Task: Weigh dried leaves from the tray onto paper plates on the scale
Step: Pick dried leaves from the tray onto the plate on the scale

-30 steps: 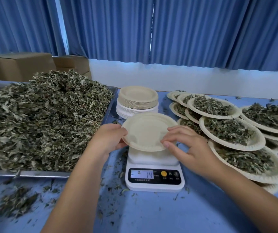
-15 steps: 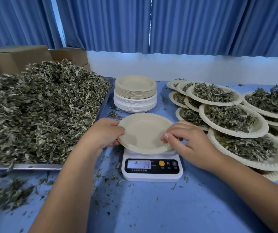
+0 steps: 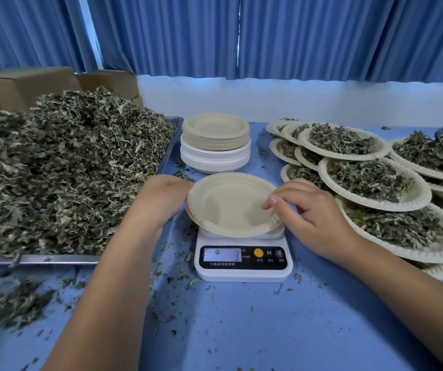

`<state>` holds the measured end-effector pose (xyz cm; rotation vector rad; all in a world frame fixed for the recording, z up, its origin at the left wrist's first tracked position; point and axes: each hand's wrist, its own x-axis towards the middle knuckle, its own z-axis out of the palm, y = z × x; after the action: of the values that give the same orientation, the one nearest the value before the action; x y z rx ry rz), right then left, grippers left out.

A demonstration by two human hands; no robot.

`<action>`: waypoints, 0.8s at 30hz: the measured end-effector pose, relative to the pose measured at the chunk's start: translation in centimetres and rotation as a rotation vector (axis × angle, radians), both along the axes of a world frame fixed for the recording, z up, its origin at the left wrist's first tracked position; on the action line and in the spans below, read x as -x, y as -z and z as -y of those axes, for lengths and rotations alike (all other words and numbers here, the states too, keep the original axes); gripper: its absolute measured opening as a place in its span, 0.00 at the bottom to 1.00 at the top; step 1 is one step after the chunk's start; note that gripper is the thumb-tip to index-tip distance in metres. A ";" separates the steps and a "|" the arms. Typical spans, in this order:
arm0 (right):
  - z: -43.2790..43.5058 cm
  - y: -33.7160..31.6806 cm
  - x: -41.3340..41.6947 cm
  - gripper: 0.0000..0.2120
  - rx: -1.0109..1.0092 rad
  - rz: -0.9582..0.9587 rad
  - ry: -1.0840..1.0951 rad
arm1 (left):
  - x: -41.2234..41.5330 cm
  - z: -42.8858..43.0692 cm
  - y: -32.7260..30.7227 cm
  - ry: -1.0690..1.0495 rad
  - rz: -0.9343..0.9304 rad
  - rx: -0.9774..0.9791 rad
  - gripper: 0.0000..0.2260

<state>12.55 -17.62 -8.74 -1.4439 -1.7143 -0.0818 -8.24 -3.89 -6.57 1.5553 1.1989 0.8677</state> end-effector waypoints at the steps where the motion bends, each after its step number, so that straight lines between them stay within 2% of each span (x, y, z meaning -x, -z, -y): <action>1: 0.0 0.0 0.0 0.11 -0.001 0.001 0.001 | 0.0 0.0 0.0 -0.002 0.008 -0.003 0.03; 13: 0.3 -0.3 0.3 0.11 -0.035 0.010 -0.031 | 0.2 -0.4 0.1 -0.029 0.068 0.001 0.03; 15: 0.7 -0.6 0.3 0.13 -0.096 0.032 -0.036 | 0.2 -0.5 0.1 -0.049 0.061 0.006 0.05; 18: 1.5 -0.7 0.1 0.15 -0.165 0.100 -0.067 | 0.2 -0.7 0.2 -0.040 0.086 -0.022 0.03; 24: 3.2 0.3 -0.4 0.22 -0.129 0.162 -0.062 | -0.2 -0.5 0.3 -0.053 0.098 -0.033 0.02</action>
<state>12.91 -20.86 -9.04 -1.3182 -1.8482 -0.2778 -8.03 -3.38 -6.85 1.4957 1.1647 0.9913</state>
